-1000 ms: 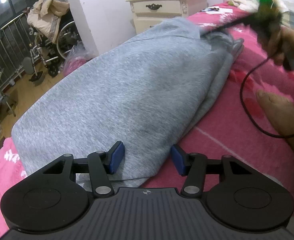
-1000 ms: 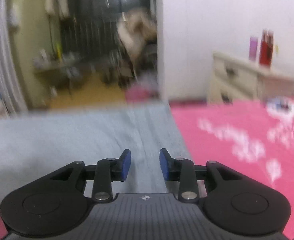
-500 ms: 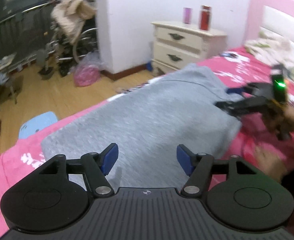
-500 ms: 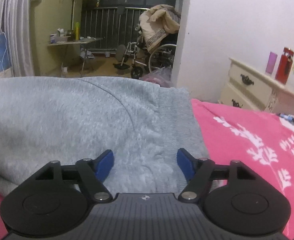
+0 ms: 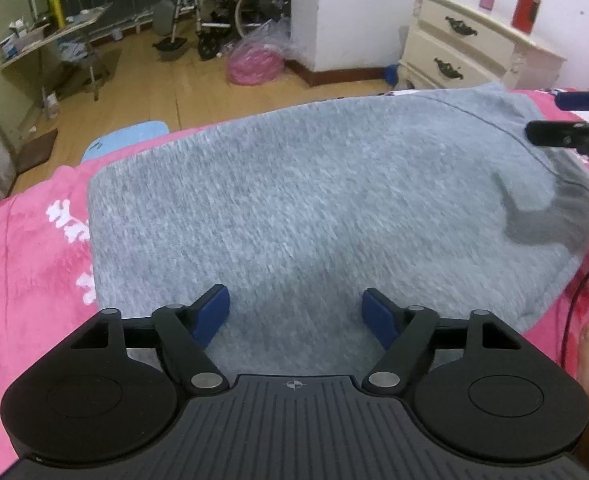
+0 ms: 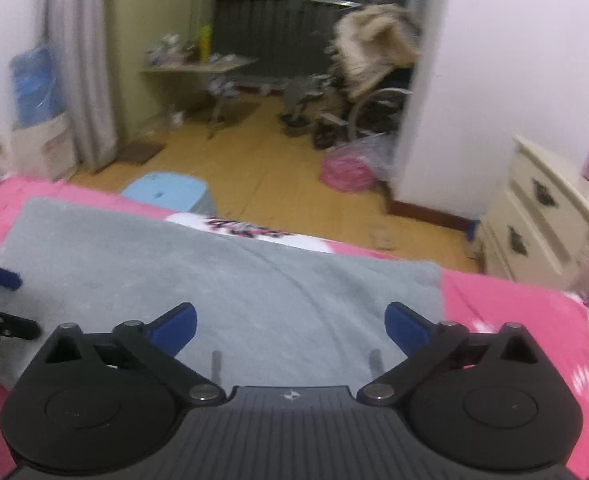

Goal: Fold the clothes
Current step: 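Press both open grippers onto the sweatpants and smooth the fold flat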

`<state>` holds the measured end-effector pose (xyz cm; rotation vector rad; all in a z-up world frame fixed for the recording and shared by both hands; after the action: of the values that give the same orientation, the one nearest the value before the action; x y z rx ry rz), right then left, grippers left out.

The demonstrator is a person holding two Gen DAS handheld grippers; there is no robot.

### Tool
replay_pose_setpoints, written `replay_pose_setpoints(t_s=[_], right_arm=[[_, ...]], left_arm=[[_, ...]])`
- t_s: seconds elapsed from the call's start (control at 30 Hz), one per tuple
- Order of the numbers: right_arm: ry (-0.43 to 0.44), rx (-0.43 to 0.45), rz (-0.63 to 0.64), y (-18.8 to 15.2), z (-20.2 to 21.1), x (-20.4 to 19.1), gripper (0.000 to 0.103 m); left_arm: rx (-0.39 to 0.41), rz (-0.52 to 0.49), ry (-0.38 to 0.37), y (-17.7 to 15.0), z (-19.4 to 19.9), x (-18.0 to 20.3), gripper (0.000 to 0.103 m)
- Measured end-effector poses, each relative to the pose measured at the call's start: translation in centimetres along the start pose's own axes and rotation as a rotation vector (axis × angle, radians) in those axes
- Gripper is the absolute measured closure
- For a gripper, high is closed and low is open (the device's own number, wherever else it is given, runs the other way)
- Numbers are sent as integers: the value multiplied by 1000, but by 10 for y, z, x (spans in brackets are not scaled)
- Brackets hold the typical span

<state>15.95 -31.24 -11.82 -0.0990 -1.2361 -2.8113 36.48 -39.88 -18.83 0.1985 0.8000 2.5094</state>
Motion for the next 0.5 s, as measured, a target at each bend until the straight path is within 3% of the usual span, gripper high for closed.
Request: replay_pose_setpoints(t_s=[0.07, 0.2, 0.27, 0.5], right_arm=[[-1, -73, 33, -4, -18, -14, 0], [-25, -267, 49, -43, -55, -30, 0], [-26, -247, 5, -45, -53, -30, 0], [-10, -302, -46, -45, -54, -28, 0]], left_arm=[[-14, 10, 15, 0, -1, 0, 22], [-44, 37, 39, -2, 0, -3, 16], [-54, 50, 39, -2, 0, -5, 13], [-86, 83, 47, -2, -2, -6, 4]])
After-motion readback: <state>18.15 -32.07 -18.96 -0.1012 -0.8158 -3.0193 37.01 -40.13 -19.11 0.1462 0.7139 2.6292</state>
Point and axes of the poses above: each gripper's, at about its wrist camera, not at the fingertips, and z roughly against the way its jaws point, x to its right, y to its top, the point moved 8 cm from there along -z, roughly the way its jaws point, and after that the axes turned 2 degrees about y, right-handed, at the moved point
